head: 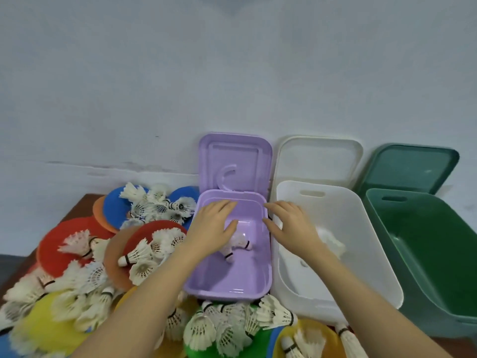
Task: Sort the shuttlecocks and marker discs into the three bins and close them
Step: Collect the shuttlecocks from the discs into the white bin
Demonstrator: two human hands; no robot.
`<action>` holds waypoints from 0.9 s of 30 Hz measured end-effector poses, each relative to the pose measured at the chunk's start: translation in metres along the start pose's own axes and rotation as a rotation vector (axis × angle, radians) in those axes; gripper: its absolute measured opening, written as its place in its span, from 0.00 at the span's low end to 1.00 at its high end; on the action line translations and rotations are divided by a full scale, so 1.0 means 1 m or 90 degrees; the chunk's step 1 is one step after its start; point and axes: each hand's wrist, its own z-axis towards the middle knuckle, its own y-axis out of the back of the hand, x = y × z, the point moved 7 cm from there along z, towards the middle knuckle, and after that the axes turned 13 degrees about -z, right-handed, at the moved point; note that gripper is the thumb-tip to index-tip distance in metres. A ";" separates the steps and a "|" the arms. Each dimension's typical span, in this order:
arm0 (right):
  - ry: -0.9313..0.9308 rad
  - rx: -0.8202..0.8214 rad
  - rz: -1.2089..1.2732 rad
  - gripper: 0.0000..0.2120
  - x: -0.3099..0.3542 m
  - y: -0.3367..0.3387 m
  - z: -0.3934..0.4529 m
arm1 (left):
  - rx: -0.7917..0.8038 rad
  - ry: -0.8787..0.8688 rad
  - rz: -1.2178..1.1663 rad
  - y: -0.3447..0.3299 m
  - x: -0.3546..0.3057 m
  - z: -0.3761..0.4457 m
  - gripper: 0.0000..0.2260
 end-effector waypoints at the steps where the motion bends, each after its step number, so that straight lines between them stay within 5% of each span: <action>1: 0.002 0.003 0.008 0.21 0.012 -0.004 0.007 | 0.007 0.009 0.005 0.001 0.012 -0.003 0.31; 8: -0.118 0.092 0.114 0.19 0.064 -0.077 0.035 | 0.084 0.062 -0.038 -0.026 0.077 -0.017 0.26; 18: -0.305 0.253 0.141 0.21 0.043 -0.188 0.006 | 0.153 0.155 -0.045 -0.104 0.111 -0.001 0.19; 27: -0.230 0.211 0.101 0.21 0.046 -0.193 0.008 | 0.005 0.208 -0.163 -0.106 0.120 -0.001 0.17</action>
